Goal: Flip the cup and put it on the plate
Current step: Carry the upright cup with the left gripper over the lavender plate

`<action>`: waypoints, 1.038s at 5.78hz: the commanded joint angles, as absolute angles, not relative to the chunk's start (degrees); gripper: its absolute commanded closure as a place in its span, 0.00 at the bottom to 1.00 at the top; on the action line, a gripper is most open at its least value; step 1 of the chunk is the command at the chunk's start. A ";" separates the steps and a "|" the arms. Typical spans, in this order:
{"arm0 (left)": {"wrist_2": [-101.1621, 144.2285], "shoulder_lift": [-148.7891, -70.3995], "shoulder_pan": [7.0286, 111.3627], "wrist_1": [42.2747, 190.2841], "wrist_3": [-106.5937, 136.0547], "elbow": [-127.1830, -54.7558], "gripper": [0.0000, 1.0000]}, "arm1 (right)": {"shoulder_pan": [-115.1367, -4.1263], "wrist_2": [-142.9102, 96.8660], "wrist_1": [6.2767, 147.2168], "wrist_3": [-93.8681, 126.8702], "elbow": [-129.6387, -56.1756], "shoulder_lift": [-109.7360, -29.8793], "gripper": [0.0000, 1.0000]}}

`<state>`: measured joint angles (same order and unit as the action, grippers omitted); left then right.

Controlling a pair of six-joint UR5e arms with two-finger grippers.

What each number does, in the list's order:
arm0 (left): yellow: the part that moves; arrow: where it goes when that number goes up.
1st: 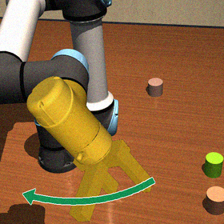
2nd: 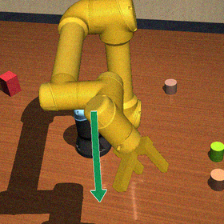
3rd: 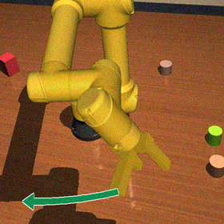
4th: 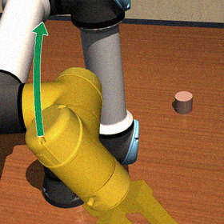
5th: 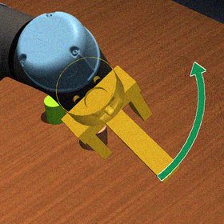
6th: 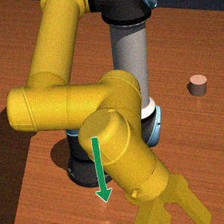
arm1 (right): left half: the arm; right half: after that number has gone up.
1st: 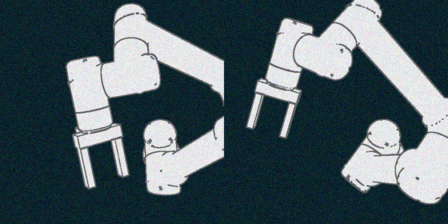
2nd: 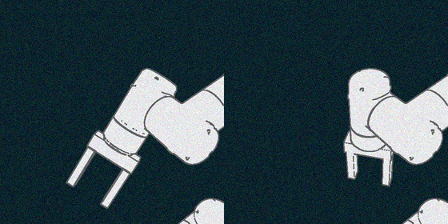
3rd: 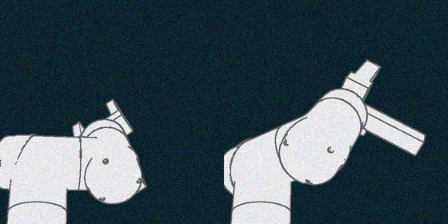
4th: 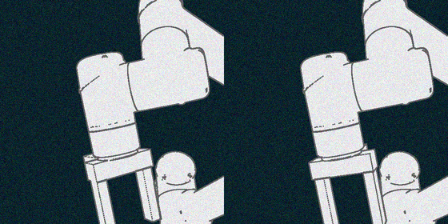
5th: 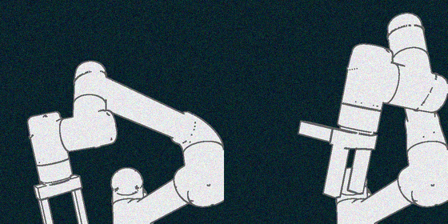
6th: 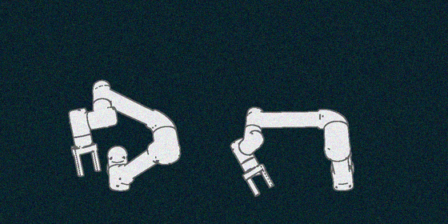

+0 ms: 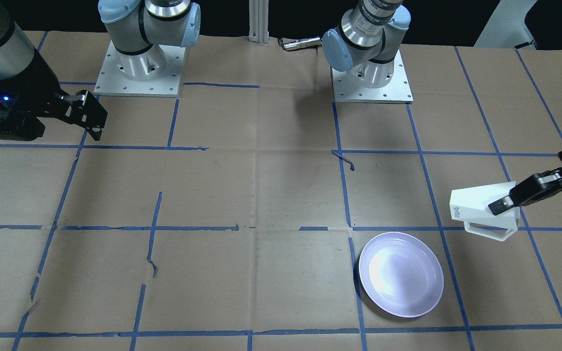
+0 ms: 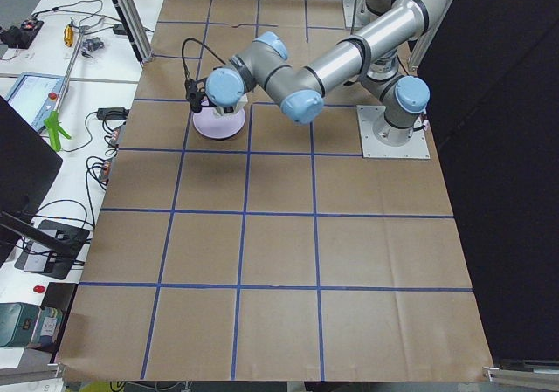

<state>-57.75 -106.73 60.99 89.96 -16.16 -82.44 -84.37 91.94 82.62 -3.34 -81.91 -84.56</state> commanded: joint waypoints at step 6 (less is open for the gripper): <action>-94.73 -112.21 86.40 42.63 0.17 -97.42 1.00 | -84.38 91.93 82.62 -3.34 -81.91 -84.55 0.00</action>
<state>-93.42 -110.25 86.29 51.46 0.08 -93.00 -84.38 91.93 82.62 -3.34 -81.91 -84.55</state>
